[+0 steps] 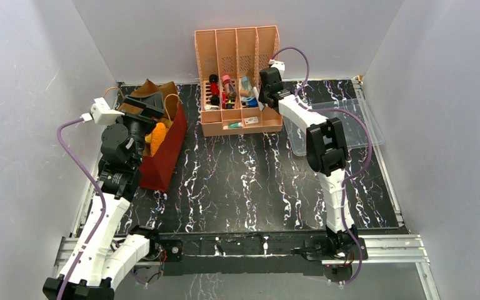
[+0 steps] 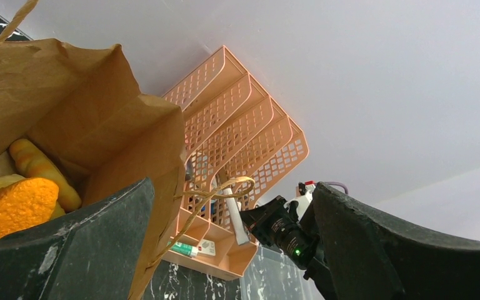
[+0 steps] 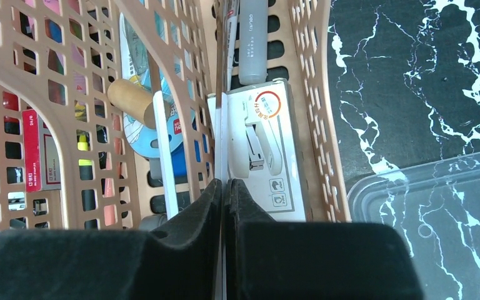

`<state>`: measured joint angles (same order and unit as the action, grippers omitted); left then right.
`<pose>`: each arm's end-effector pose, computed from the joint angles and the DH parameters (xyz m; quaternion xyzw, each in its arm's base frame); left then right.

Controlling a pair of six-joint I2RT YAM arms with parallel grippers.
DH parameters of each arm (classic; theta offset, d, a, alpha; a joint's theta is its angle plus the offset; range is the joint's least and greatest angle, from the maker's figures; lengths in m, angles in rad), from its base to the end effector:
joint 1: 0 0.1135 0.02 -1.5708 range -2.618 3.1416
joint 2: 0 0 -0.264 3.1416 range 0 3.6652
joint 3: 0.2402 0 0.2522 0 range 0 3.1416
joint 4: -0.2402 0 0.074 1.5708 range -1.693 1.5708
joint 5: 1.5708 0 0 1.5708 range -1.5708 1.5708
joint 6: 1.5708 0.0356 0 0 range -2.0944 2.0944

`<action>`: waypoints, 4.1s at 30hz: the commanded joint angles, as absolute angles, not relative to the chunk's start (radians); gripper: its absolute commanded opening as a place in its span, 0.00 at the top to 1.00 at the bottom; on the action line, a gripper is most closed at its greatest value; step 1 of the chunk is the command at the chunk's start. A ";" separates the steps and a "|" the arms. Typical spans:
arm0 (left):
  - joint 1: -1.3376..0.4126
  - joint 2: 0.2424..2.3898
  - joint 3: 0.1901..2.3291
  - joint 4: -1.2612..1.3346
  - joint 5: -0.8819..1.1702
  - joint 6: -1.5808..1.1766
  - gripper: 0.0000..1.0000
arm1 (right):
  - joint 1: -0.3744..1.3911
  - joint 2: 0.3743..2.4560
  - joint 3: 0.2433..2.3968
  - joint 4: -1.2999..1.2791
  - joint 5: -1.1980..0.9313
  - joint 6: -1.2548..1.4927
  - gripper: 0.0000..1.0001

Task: Take the fake bread out of the paper bag
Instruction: Pick up the clamp at the center of the board, then place the clamp at the center of the board.

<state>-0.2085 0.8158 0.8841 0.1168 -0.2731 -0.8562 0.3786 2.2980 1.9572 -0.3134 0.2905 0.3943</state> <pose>0.1838 -0.0291 0.4023 -0.3007 0.5666 -0.3120 0.7009 0.4983 0.1872 0.2196 0.0710 0.8868 0.0448 0.4544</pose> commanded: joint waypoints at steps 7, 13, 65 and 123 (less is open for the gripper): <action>-0.207 0.793 0.904 0.098 -0.254 -0.840 0.02 | 0.371 2.196 1.886 -0.320 0.317 0.408 1.00; -0.206 0.786 0.914 0.076 -0.245 -0.840 0.02 | 0.371 2.121 1.818 -0.303 0.322 0.414 1.00; -0.429 0.955 1.115 -0.405 0.113 -0.840 0.02 | 1.264 1.203 0.886 -0.281 0.931 0.560 1.00; -0.863 1.360 1.031 -0.314 -0.361 -0.980 0.71 | 1.542 1.154 0.830 -0.656 1.233 0.925 1.00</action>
<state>-0.8597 1.3666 1.0496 -0.3315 -0.3433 -0.9821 1.5325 1.1367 0.8337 -0.6346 1.1532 0.8403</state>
